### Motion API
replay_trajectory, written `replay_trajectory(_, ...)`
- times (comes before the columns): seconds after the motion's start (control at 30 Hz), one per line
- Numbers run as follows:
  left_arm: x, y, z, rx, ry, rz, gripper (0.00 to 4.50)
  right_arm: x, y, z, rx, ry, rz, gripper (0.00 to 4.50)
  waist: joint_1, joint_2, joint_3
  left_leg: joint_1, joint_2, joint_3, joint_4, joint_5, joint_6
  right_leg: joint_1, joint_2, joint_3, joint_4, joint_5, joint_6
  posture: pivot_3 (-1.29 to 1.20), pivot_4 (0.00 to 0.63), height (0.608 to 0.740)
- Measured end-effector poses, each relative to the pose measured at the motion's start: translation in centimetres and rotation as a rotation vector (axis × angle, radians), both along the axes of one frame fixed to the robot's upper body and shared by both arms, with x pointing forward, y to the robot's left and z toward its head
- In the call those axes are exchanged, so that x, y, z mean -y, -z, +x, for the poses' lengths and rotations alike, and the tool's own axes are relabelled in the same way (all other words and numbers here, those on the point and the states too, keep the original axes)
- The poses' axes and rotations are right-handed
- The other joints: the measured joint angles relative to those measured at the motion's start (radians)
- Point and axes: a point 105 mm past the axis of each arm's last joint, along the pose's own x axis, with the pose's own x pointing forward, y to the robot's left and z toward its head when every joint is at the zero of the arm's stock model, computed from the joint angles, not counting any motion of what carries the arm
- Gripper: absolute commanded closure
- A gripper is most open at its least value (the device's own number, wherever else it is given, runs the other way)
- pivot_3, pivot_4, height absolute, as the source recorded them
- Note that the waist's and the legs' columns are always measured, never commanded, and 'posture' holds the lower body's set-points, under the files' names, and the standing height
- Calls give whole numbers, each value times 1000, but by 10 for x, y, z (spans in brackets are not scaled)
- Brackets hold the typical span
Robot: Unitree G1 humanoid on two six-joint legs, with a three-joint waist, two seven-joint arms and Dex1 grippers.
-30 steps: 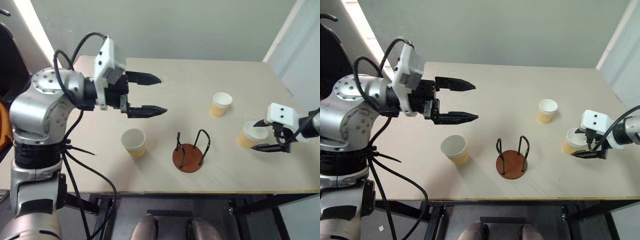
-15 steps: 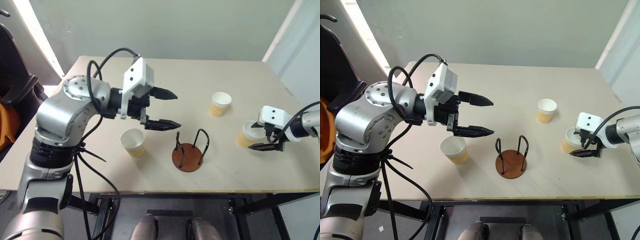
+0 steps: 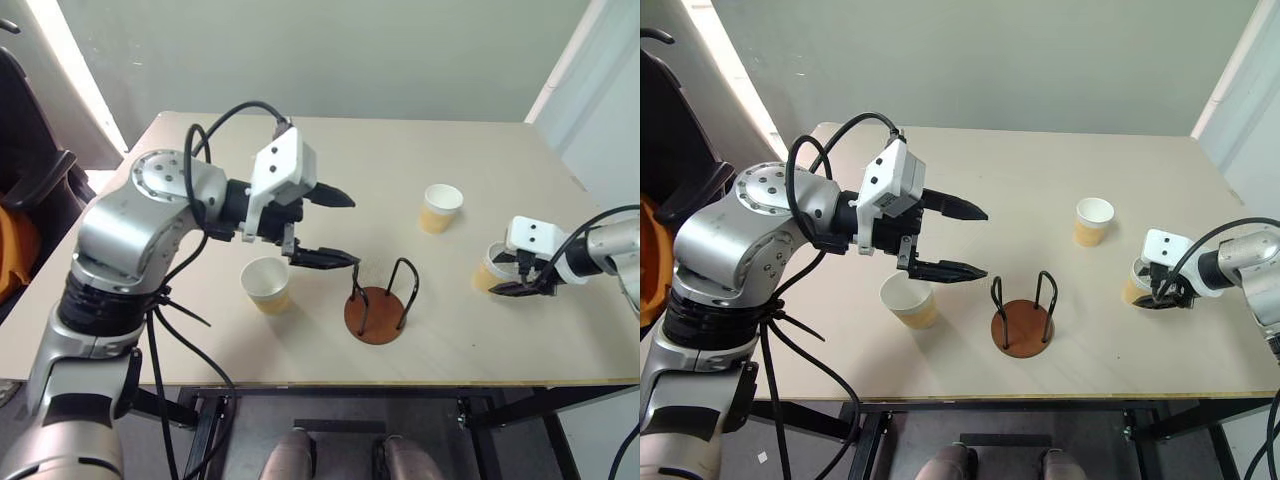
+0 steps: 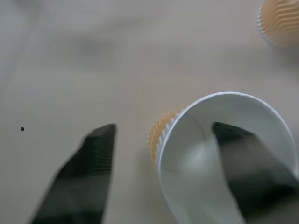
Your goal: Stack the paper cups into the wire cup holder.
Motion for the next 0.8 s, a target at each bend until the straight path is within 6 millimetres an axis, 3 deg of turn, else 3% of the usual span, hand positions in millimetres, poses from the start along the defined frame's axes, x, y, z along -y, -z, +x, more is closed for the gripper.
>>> replay_trajectory(0.17,-3,0,0,3,-7,14,0,0,2,0,-3,-3,-16,4315,0,0,0,0,0,0,0,0,0,0,0,0,0,-1,-1,0,150,740)
replay_trajectory(0.2,-5,0,0,4,-10,18,0,0,2,0,-4,-4,-17,4461,0,0,0,0,0,0,0,0,0,0,0,0,0,-1,-1,0,150,740)
replay_trajectory(0.3,-12,2,0,0,-26,39,0,-2,-6,-3,-4,-30,-16,4461,0,1,1,0,0,0,-1,-1,-1,-1,0,0,0,-1,-2,0,150,740)
replay_trajectory(0.37,-16,2,1,2,-46,48,0,-6,-28,-5,39,-65,2,4461,0,3,2,-1,0,0,-1,-1,-2,-2,0,0,0,-2,-4,0,150,740)
replay_trajectory(0.47,-21,2,3,8,-65,52,0,-23,-79,-9,146,-155,49,4461,-3,3,2,-1,0,0,-3,-1,-2,-3,0,0,0,-5,-9,0,150,740)
replay_trajectory(0.53,-25,4,4,6,-77,52,0,-53,-128,-21,252,-305,114,4461,-7,4,2,-1,0,0,-6,0,-3,-5,1,0,0,-7,-12,0,150,740)
replay_trajectory(0.6,-25,5,4,4,-78,51,0,-79,-157,-36,318,-445,162,4461,-10,1,1,0,3,0,-7,1,-5,-4,3,-1,0,-9,-15,0,150,740)
replay_trajectory(0.67,-27,6,4,3,-76,52,0,-106,-167,-49,318,-588,223,4461,-12,0,0,0,5,0,-7,1,-5,-4,4,-1,0,-10,-17,0,150,740)
replay_trajectory(0.8,-29,7,2,-1,-66,65,0,-147,-148,-66,192,-800,268,4461,-13,1,1,-1,5,0,-7,2,-7,-6,4,-1,1,-10,-16,0,150,740)
